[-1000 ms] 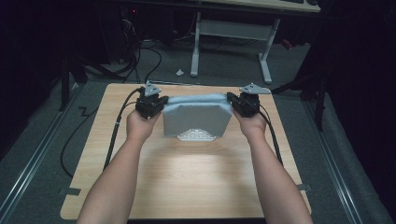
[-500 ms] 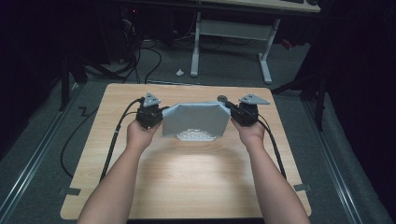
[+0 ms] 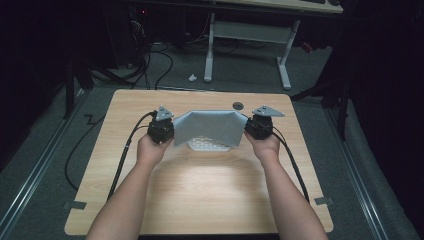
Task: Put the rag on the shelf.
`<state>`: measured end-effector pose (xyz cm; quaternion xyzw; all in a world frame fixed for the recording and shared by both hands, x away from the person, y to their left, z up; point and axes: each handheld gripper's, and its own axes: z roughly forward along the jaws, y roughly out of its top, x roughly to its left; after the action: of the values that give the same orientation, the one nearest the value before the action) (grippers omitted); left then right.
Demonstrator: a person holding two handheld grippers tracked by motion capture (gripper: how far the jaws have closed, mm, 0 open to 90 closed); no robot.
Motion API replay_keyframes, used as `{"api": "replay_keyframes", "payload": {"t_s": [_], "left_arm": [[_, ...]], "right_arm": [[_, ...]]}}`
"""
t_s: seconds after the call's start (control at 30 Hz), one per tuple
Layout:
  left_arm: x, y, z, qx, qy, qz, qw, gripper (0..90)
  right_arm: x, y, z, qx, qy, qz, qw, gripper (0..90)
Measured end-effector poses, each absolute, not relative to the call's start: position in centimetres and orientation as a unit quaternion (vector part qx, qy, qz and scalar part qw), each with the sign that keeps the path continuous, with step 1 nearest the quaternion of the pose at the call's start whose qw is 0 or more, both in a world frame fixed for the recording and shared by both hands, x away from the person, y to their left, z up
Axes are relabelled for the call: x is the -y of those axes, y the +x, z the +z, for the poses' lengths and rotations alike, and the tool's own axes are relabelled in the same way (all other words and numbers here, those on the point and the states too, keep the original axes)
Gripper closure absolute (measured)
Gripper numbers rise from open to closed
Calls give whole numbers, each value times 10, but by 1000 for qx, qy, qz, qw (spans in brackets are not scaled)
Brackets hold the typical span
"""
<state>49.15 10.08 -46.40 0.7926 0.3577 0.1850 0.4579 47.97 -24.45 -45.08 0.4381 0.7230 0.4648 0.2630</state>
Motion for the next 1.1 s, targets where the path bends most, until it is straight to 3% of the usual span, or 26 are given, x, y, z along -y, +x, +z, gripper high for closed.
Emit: {"api": "replay_keyframes", "payload": {"t_s": [0.53,1.1], "left_arm": [[-100,487,-474,-364,790,172,462,887],[-118,486,-466,-393,769,190,468,671]], "right_arm": [[250,473,-470,-728,448,455,250,880],[258,471,-462,-723,453,451,262,805]]}}
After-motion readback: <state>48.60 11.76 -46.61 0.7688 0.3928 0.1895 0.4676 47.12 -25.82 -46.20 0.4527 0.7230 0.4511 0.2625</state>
